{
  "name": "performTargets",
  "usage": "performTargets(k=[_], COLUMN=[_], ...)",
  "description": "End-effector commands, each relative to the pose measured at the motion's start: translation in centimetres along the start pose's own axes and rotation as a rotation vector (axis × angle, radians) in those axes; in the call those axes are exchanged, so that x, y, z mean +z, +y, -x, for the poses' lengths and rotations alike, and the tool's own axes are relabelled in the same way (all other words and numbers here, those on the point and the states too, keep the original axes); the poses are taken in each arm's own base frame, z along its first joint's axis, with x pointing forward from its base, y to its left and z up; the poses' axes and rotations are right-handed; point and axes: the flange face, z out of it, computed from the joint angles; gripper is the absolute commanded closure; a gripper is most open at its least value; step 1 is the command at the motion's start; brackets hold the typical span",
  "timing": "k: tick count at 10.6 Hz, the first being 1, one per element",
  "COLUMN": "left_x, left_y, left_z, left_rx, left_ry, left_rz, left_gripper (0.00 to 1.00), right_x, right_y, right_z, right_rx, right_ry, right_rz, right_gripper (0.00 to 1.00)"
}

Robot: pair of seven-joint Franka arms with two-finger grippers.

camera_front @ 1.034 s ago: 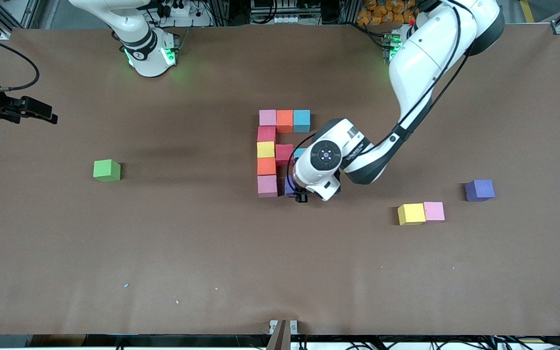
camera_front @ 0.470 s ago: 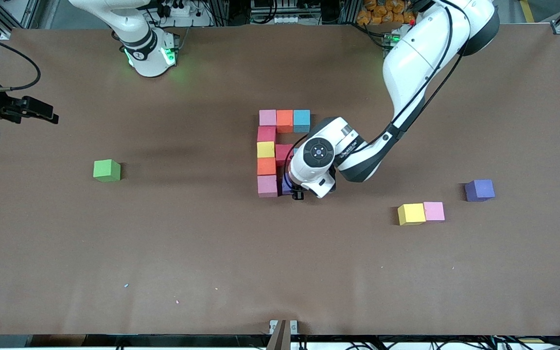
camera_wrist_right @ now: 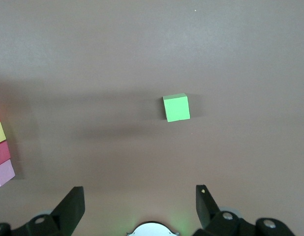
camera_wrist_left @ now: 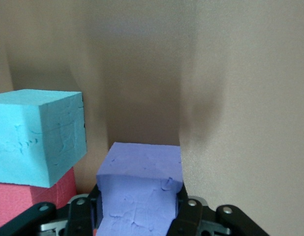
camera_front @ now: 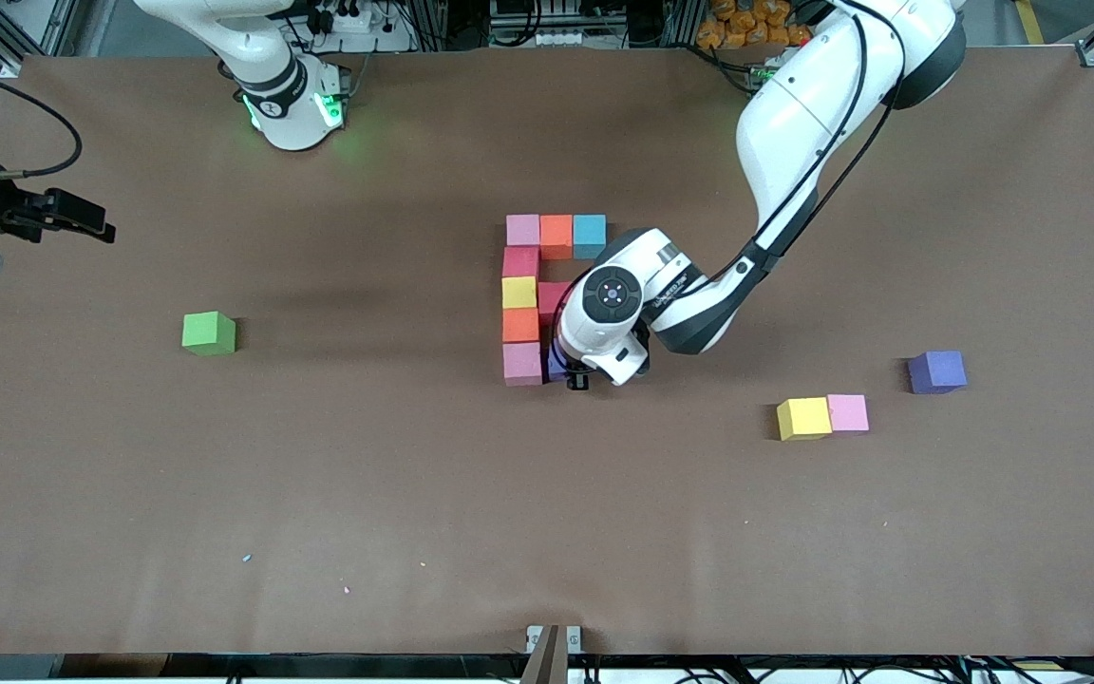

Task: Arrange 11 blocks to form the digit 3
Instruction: 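Lower the purple cube beside the pink cube and open the left gripper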

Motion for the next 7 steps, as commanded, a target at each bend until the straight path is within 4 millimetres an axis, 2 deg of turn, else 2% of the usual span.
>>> performTargets(k=[1,7], left_x=[0.35,-0.03], left_y=[0.2,0.43], left_z=[0.59,1.08], left_rx=[-0.032,-0.054], left_ry=[-0.025,-0.064], left_rz=[0.007,0.041], left_gripper=[1.0,1.0], right_x=[-0.61,-0.61], right_y=[-0.03,-0.19], right_z=[0.5,0.39], right_rx=[0.01,0.004], right_ry=[0.011,0.011], right_rz=[0.018,0.019], right_gripper=[0.0,0.0])
